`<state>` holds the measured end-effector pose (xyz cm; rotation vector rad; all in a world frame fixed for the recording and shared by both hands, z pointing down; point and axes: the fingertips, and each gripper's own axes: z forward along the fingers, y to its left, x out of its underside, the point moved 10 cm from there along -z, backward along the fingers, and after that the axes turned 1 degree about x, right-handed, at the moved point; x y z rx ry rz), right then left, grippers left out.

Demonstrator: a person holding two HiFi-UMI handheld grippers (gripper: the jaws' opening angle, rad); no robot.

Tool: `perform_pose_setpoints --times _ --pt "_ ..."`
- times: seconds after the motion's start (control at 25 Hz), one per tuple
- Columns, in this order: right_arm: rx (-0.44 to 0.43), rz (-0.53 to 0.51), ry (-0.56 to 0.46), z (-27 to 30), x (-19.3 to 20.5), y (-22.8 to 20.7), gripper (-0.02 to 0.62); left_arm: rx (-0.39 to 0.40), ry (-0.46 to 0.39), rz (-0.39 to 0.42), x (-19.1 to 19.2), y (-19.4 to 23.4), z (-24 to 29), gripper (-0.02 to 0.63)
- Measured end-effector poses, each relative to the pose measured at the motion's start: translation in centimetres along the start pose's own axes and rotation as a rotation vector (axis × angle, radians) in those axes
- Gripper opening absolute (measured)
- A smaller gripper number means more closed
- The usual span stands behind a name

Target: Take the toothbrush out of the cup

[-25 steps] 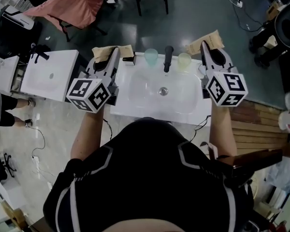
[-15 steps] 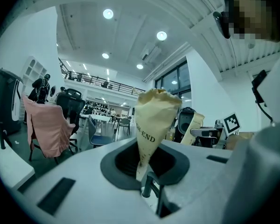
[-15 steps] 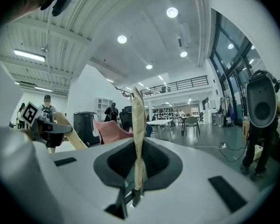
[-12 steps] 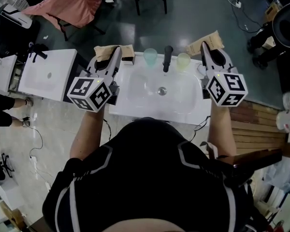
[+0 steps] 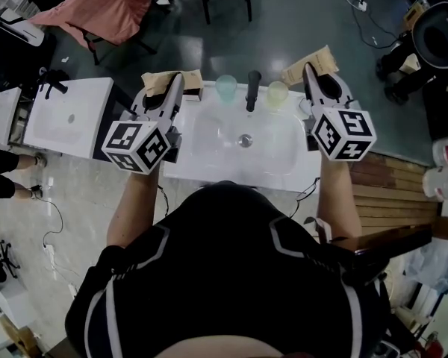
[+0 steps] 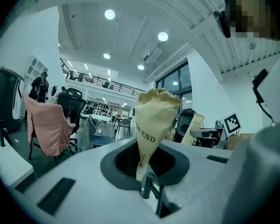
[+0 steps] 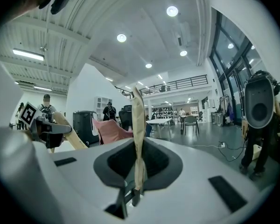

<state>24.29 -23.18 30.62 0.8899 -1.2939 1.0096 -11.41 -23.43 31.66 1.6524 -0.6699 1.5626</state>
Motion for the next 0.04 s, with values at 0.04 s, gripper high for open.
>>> perform_pose_setpoints --times 0.04 --pt "0.002 0.000 0.001 0.03 -0.05 -0.12 0.035 0.000 -0.001 0.000 0.01 -0.06 0.13 0.032"
